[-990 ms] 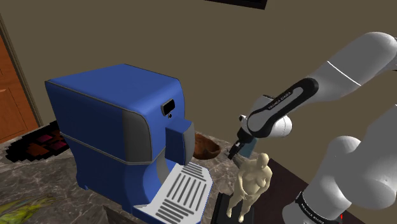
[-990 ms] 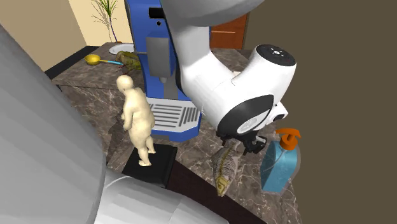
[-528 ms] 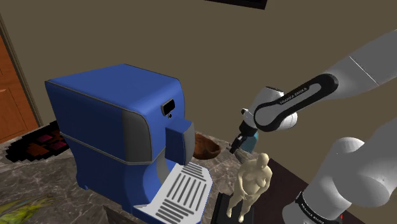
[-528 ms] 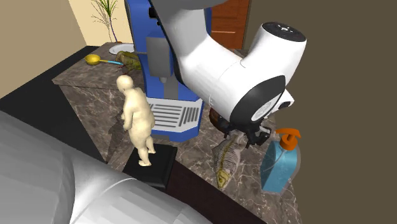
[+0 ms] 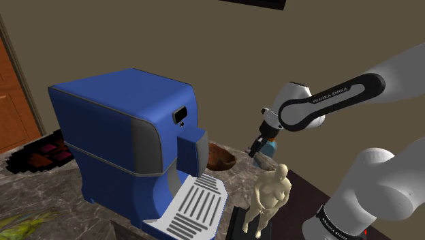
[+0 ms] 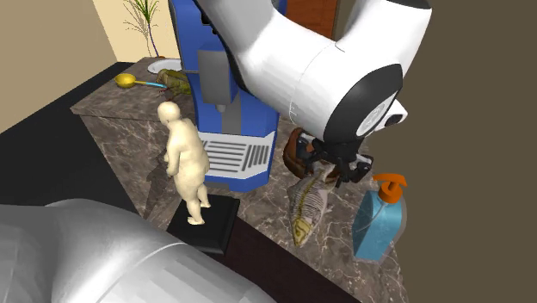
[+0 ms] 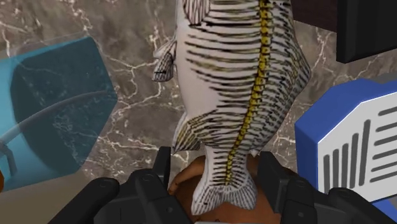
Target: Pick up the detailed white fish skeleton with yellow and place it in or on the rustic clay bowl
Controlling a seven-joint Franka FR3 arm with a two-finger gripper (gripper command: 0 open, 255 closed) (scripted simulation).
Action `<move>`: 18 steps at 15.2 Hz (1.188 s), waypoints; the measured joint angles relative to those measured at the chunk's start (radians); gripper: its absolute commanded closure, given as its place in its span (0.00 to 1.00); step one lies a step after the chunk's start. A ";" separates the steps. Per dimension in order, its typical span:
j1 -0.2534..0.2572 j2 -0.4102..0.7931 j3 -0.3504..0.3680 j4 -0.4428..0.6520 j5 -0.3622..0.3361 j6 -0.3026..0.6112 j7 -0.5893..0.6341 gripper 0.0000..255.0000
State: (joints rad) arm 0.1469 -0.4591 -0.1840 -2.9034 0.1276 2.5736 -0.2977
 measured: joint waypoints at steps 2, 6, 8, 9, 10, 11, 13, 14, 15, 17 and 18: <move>-0.007 -0.025 0.007 0.009 -0.008 -0.034 0.010 1.00; -0.021 -0.080 0.019 0.033 -0.024 -0.112 0.029 1.00; -0.004 -0.045 0.030 0.070 -0.013 -0.113 0.046 1.00; 0.007 -0.010 0.035 0.103 -0.005 -0.110 0.053 1.00; 0.019 0.026 0.042 0.136 0.005 -0.106 0.062 1.00; 0.031 0.066 0.046 0.171 0.014 -0.100 0.069 1.00; 0.053 0.153 0.056 0.244 0.033 -0.084 0.081 1.00; 0.062 0.187 0.063 0.278 0.040 -0.084 0.090 1.00; 0.072 0.221 0.072 0.314 0.046 -0.084 0.104 1.00; 0.086 0.299 0.082 0.384 0.059 -0.075 0.116 1.00; 0.092 0.326 0.089 0.425 0.059 -0.087 0.130 1.00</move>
State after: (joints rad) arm 0.2390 -0.1331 -0.0945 -2.4786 0.1870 2.4866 -0.1673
